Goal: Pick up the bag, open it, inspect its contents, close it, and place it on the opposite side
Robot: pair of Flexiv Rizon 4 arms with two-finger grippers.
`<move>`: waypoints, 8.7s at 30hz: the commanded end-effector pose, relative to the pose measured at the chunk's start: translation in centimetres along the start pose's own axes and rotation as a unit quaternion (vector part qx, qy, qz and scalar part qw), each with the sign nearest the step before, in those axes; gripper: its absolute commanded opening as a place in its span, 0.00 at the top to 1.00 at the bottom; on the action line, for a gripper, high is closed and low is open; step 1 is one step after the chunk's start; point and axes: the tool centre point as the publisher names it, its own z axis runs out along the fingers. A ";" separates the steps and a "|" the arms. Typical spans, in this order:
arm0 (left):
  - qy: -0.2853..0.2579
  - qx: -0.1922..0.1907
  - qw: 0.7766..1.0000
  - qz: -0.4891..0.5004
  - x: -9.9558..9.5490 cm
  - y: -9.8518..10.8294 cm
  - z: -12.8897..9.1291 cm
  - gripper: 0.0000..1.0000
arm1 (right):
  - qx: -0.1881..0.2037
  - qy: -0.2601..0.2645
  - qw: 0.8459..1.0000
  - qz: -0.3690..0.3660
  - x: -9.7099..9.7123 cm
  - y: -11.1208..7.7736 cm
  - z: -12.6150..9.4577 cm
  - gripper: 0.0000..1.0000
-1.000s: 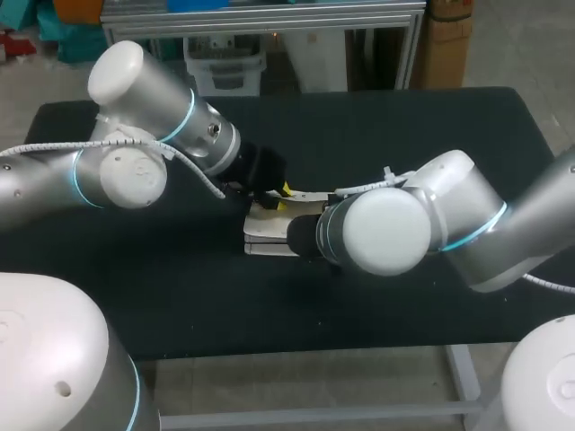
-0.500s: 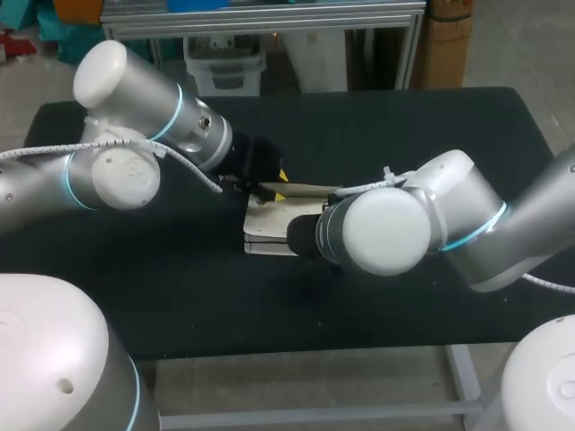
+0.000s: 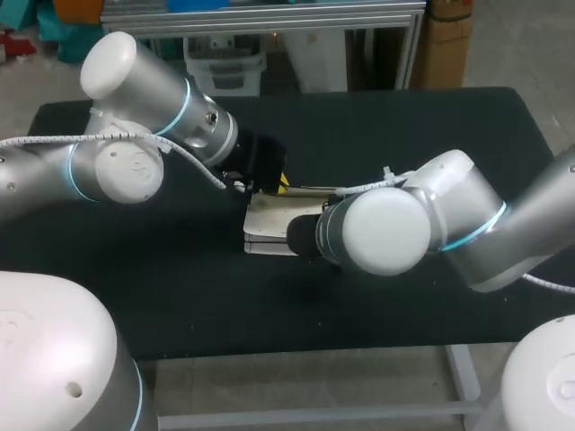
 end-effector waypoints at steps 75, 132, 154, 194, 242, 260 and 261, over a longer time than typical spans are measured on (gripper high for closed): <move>0.089 -0.016 0.992 0.085 4.6 0.1 2.0 1.00 | 0.002 -0.002 1.000 0.000 0.2 0.2 0.3 1.00; 0.006 0.107 0.994 -0.019 2.1 -0.5 -3.8 0.00 | 0.001 -0.003 1.000 0.000 0.1 0.3 0.2 0.88; 0.010 0.108 0.987 -0.116 0.3 -0.5 -5.0 0.00 | -0.030 -0.014 0.999 0.038 -1.7 0.4 -5.1 0.00; 0.133 -0.078 0.910 -0.386 2.0 1.8 -8.9 0.00 | -0.033 0.304 0.950 0.065 -7.9 -5.0 -7.3 0.00; 0.169 -0.083 0.597 -0.780 1.9 3.4 -7.3 0.00 | 0.012 0.446 0.790 0.420 -6.9 -8.9 -3.3 0.00; 0.128 -0.088 0.549 -0.821 1.8 3.5 -7.1 0.00 | 0.036 0.420 0.793 0.440 -6.7 -8.9 -3.7 0.00; 0.123 -0.067 0.529 -0.837 1.9 3.5 -7.0 0.00 | 0.036 0.420 0.793 0.440 -6.7 -8.9 -3.7 0.00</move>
